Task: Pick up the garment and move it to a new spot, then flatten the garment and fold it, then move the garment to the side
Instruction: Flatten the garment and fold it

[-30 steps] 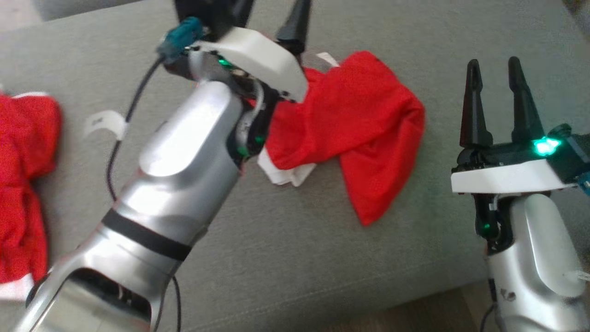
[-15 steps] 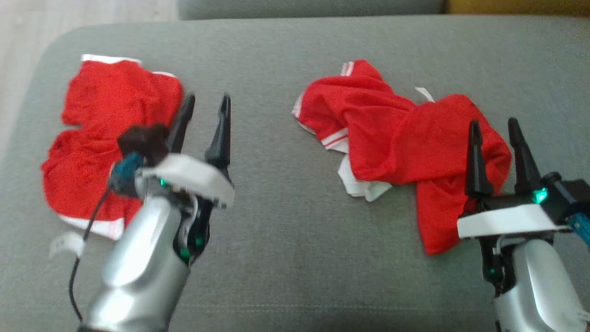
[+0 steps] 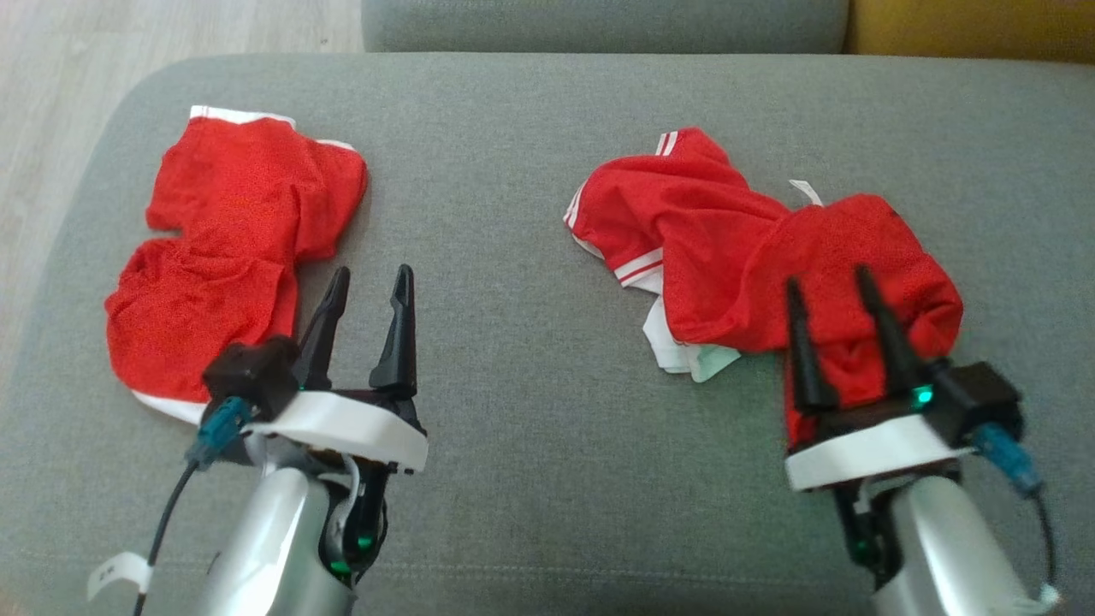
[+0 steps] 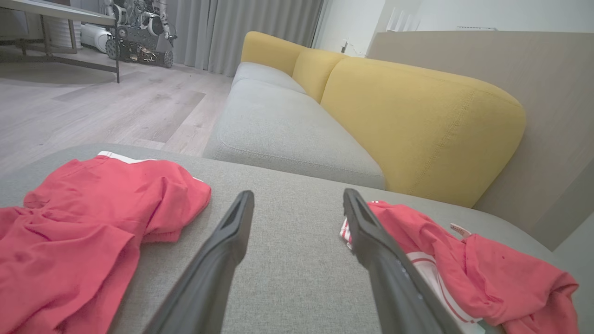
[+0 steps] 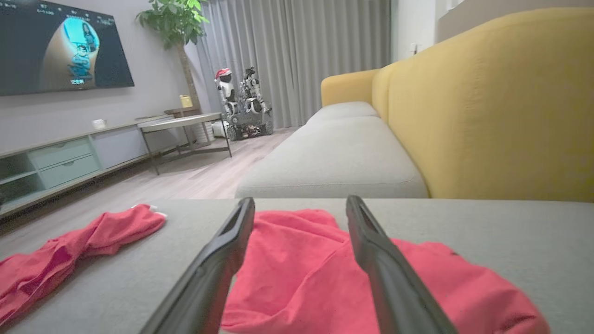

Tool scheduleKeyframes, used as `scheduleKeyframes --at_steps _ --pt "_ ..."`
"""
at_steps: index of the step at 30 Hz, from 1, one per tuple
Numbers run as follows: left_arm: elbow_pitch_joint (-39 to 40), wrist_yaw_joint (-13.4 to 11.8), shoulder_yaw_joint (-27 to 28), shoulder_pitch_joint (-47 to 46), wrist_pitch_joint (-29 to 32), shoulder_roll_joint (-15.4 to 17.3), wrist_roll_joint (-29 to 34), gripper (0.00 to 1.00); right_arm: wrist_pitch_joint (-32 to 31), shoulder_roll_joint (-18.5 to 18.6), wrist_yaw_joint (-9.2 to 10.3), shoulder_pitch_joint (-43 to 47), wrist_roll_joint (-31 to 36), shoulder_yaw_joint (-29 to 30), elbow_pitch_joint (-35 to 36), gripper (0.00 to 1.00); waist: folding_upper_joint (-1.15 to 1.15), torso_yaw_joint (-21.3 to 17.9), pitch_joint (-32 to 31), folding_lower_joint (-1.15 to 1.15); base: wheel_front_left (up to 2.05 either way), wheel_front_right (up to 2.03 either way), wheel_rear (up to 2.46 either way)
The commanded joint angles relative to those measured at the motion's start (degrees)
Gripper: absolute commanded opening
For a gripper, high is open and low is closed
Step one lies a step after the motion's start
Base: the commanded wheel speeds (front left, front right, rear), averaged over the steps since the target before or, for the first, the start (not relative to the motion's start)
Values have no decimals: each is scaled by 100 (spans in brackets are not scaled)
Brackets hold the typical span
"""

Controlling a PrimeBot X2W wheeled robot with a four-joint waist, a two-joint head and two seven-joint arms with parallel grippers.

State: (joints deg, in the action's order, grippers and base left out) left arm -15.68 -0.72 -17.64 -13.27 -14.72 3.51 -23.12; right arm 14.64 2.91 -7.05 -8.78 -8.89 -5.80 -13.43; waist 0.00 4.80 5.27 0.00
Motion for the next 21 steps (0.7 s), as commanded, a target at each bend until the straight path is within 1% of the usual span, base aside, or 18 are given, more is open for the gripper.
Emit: scheduleKeyframes --at_steps 1,6,10,15,21 --pt "216 54 285 -176 -28 26 102 100 -29 -3 -44 -101 -40 -326 140 100 0 -20 51 0 0 0 0" --pt "184 179 448 -191 -28 -33 213 100 -544 -3 -44 -155 -237 -982 -163 100 0 14 200 0 0 0 0" --pt "123 256 486 -205 -28 -54 250 100 -1003 -1 -44 -256 -322 -1281 -547 100 0 75 317 0 0 0 0" --pt "95 294 443 -272 -28 -61 206 100 -1197 -1 -44 -515 -349 -1195 -1080 100 0 185 449 0 0 0 0" --pt "97 275 354 -376 -28 -62 148 100 -1134 -2 -44 -897 -287 -957 -1690 100 0 333 589 0 0 0 0"
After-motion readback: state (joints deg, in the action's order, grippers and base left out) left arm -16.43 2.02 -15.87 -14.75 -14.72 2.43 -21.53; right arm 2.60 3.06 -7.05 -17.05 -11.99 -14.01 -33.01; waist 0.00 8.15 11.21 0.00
